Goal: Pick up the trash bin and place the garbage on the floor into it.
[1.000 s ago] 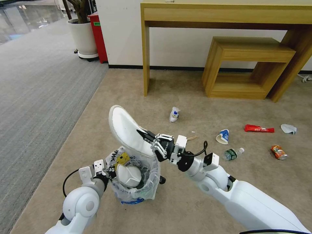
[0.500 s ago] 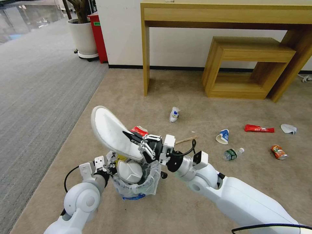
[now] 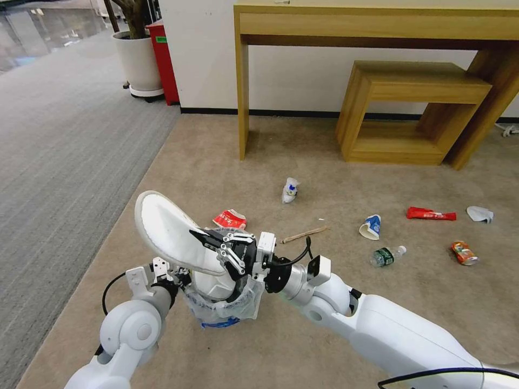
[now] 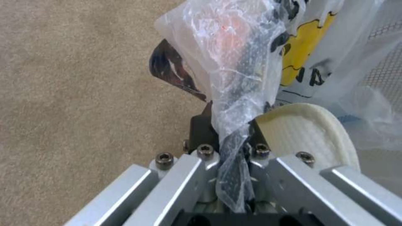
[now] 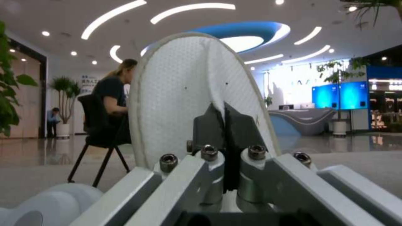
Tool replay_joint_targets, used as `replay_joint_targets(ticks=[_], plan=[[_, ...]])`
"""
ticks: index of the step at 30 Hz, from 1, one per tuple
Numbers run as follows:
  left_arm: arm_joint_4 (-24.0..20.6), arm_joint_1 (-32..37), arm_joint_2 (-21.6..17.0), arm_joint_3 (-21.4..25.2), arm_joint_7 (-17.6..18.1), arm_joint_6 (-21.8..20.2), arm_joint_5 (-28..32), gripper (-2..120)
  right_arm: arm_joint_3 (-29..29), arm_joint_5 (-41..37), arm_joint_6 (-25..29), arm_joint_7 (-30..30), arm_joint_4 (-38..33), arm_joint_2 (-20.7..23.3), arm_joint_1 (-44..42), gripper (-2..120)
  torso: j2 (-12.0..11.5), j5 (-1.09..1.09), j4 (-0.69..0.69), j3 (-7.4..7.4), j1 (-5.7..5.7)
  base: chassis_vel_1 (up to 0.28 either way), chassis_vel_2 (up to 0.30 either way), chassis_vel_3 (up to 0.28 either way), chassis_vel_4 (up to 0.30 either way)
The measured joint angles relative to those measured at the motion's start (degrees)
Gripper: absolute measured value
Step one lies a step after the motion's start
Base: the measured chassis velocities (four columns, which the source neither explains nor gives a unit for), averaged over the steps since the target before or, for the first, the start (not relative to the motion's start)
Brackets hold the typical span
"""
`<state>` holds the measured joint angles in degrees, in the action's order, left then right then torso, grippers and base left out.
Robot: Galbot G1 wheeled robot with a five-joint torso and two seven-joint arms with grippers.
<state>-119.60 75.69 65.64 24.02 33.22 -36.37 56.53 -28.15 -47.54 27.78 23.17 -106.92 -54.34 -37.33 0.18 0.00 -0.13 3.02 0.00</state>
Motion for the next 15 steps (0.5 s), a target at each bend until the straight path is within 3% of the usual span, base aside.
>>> replay_joint_targets(ticks=[15], plan=[[-0.7, -0.2, -0.5, 0.2, 0.4, 0.0, 1.2, 0, -1.9, 1.5, 0.8, 0.4, 2.6, -1.1, -0.3, 0, 0.0, 0.00, 0.00, 0.00, 0.00, 0.000, 0.000, 0.000, 0.000]])
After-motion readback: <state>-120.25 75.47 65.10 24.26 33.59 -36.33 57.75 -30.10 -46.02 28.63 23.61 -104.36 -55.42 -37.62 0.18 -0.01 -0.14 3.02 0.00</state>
